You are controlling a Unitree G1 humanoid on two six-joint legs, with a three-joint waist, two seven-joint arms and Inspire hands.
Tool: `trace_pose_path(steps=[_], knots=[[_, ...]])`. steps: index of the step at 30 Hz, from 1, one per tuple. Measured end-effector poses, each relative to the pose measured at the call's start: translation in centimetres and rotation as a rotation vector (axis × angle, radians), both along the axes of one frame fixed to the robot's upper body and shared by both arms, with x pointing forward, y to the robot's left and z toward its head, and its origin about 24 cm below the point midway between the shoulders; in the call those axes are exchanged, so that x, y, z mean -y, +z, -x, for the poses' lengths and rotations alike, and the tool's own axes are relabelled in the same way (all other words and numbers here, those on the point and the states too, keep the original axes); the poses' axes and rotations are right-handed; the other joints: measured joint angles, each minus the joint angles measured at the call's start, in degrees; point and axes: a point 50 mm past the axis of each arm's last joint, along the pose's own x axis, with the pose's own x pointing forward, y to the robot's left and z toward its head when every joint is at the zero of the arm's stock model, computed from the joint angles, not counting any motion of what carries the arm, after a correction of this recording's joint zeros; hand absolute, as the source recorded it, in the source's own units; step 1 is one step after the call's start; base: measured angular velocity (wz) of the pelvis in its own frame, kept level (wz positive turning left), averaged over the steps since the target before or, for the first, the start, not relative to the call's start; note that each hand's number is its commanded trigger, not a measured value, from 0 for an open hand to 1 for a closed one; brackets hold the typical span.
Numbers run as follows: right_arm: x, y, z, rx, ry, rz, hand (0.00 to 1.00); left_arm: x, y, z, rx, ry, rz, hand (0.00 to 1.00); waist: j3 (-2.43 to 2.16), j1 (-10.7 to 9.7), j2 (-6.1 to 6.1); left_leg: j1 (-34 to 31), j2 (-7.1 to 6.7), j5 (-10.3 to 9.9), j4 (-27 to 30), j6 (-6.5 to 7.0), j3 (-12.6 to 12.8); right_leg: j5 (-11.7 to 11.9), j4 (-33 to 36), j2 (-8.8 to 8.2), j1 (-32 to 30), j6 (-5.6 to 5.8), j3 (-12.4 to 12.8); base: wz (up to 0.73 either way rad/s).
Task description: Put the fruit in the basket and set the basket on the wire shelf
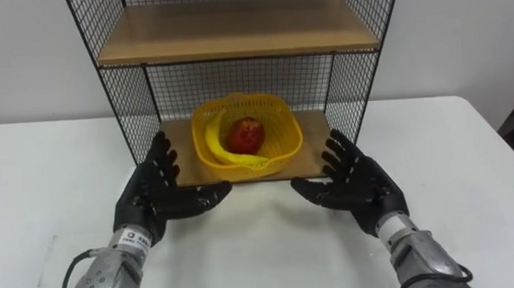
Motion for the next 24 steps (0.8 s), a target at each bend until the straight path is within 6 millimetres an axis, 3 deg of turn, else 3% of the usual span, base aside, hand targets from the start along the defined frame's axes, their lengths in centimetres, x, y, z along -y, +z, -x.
trace_pose_path(steps=[5,11,16,19,24], knots=[[-0.3,1.0,0.0,0.050,0.034,-0.003,0.00,0.0,0.5,1.2,0.026,-0.022,0.007,0.00,0.24,-0.01,-0.15,-0.14,-0.01,0.22,-0.28,0.22,0.28,0.00,0.28,0.14,-0.61,-0.03,0.78,-0.02],[-0.3,1.2,1.4,0.069,0.061,0.027,0.00,-0.2,0.3,3.0,0.017,-0.034,-0.009,0.00,0.11,0.10,-0.31,-0.08,-0.08,-0.06,0.03,-0.02,0.21,-0.61,1.18,-0.06,-0.71,0.01,0.73,0.02],[1.3,3.1,1.0,0.159,0.018,0.076,0.00,-0.1,2.3,2.6,0.125,-0.056,-0.009,0.00,-0.20,-0.04,0.08,-1.80,-0.17,-0.14,0.67,0.10,0.11,-0.80,2.00,-0.44,-2.38,-0.05,0.07,0.00],[2.3,5.0,1.3,0.243,-0.013,0.142,0.00,-1.0,3.2,2.5,0.184,-0.041,-0.021,0.00,-0.02,-0.13,0.43,-1.82,-0.15,-0.01,0.54,0.29,0.09,-1.02,2.26,-0.48,-2.55,-0.19,0.04,0.00],[3.4,6.0,2.2,0.280,-0.098,0.196,0.00,-2.4,3.7,3.3,0.207,0.017,-0.046,0.00,0.00,0.04,0.46,-1.53,-0.14,-0.21,0.59,-0.02,0.28,-1.18,2.59,-0.28,-2.59,-0.06,0.80,-0.02]])
